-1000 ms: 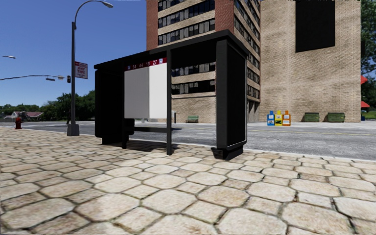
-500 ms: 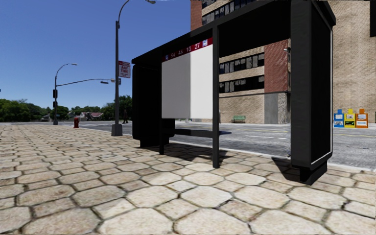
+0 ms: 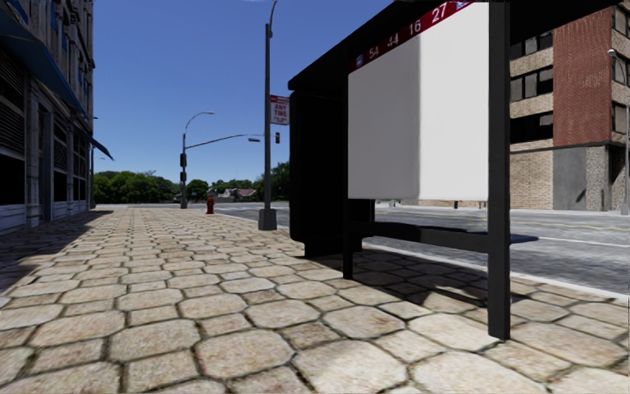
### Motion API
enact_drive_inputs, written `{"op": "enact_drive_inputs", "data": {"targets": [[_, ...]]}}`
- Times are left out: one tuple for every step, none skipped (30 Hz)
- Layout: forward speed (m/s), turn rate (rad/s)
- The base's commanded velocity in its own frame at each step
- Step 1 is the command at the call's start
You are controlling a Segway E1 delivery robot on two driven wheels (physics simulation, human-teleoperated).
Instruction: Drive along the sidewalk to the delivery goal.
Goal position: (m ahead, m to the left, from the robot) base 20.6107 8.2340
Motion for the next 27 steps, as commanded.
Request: {"op": "enact_drive_inputs", "data": {"targets": [[2.00, 0.58], [2.00, 0.58], [2.00, 0.58], [2.00, 0.58], [2.00, 0.58], [2.00, 0.58], [2.00, 0.58], [2.00, 0.58], [2.00, 0.58], [2.00, 0.58], [2.00, 0.58], [2.00, 0.58], [2.00, 0.58], [2.00, 0.58], [2.00, 0.58], [2.00, 0.58], [2.00, 0.58], [2.00, 0.58], [2.00, 0.58], [2.00, 0.58], [2.00, 0.56], [2.00, 0.56], [2.00, 0.44], [2.00, 0.20], [2.00, 0.00], [2.00, 0.00], [2.00, 0.00]]}}
